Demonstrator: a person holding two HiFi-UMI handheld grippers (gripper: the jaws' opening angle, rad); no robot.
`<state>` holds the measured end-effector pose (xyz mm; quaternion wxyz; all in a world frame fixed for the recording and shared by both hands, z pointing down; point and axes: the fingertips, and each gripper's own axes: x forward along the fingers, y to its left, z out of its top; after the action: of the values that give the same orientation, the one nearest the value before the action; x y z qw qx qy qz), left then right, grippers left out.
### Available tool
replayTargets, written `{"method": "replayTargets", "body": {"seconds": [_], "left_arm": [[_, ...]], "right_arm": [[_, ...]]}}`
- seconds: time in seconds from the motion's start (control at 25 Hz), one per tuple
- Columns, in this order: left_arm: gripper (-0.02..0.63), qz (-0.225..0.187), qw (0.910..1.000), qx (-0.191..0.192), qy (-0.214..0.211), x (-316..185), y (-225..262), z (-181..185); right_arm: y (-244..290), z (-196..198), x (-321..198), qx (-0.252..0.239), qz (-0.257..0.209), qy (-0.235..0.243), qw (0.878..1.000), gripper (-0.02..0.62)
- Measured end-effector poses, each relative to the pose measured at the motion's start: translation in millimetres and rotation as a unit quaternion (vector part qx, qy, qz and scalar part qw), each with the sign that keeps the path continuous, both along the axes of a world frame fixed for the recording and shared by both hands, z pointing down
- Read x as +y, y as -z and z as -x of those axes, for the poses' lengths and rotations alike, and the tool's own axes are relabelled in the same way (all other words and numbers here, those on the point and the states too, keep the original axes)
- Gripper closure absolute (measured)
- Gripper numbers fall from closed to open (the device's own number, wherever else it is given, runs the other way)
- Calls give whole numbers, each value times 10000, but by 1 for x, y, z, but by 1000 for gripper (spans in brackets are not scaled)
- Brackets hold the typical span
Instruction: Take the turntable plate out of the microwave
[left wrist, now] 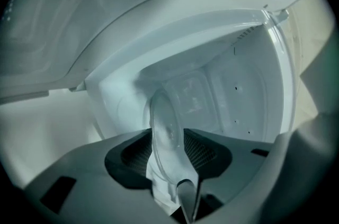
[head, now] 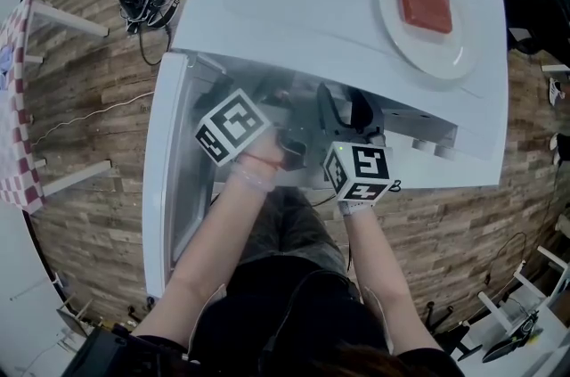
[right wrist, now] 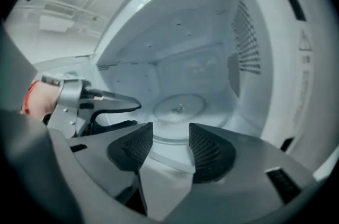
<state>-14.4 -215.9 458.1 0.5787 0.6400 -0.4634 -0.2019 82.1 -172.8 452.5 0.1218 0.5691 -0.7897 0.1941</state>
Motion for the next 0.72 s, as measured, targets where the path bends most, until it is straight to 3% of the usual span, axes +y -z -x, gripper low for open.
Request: {"method": "replayTargets", "body": {"seconds": [0.16, 0.28, 0.52, 0.72], "left_arm": [[426, 45, 9990, 373, 234, 5, -2, -4], [426, 33, 9973, 614, 399, 5, -1, -3], [426, -55, 9962, 770, 412, 4, 6, -3], [426, -148, 9948, 932, 389, 1, 15, -1]], "right_arm": [[-8, -21, -5, -792, 582, -1089, 9892, 370], [-17, -29, -5, -1661, 1082, -1785, 9638, 370], [-10, -31, -10, -3096, 1230, -2106, 9191, 373], [-10, -35, -11, -3847, 1333, -2361, 8823, 412]]}}
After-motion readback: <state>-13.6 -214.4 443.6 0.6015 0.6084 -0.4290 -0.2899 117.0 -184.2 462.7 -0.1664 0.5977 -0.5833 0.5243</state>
